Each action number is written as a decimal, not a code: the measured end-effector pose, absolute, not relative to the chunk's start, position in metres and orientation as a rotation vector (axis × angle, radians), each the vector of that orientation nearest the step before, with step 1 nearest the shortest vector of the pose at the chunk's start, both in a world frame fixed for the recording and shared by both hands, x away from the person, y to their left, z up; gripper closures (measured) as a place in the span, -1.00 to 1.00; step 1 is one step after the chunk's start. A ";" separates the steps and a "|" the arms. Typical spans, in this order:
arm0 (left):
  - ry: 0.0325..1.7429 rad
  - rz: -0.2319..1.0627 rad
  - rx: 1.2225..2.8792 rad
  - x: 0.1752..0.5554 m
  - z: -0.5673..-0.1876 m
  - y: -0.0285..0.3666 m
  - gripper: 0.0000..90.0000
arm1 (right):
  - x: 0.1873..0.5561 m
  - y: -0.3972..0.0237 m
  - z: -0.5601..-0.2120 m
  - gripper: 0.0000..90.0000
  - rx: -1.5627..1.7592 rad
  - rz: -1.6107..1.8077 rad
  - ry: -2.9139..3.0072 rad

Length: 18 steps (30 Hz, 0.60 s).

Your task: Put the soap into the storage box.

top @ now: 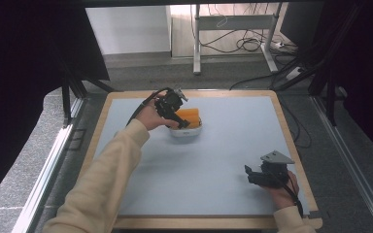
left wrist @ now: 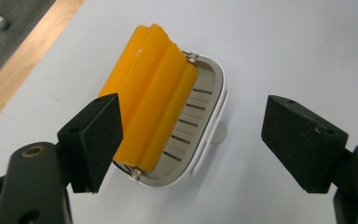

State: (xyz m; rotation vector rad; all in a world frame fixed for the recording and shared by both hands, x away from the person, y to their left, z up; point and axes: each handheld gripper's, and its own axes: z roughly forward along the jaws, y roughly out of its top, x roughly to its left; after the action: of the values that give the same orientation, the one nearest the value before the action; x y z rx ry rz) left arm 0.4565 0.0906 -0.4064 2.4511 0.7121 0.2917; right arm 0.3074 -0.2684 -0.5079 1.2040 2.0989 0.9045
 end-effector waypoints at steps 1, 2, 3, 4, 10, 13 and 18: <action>0.723 0.300 2.441 0.452 -0.408 0.093 -0.55 | 0.307 -0.268 -0.508 -0.67 1.206 0.905 2.098; 0.733 0.314 2.432 0.448 -0.409 0.096 -0.55 | 0.307 -0.268 -0.508 -0.67 1.206 0.906 2.098; 0.736 0.327 2.425 0.443 -0.411 0.099 -0.56 | 0.307 -0.267 -0.508 -0.67 1.204 0.908 2.096; 0.747 0.327 2.414 0.438 -0.412 0.103 -0.56 | 0.307 -0.267 -0.507 -0.67 1.200 0.907 2.095; 0.816 0.329 2.337 0.403 -0.420 0.128 -0.57 | 0.306 -0.265 -0.506 -0.67 1.191 0.916 2.090; 0.856 0.357 2.298 0.383 -0.423 0.144 -0.56 | 0.306 -0.265 -0.506 -0.67 1.194 0.919 2.090; 0.918 0.359 2.250 0.358 -0.438 0.161 -0.54 | 0.306 -0.264 -0.506 -0.67 1.205 0.931 2.083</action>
State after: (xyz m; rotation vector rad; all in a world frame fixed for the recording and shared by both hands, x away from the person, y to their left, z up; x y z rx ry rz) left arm 0.3582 0.1609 -0.4376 2.2498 0.9181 0.3591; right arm 0.3063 -0.2645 -0.5060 1.2051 2.0828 0.9307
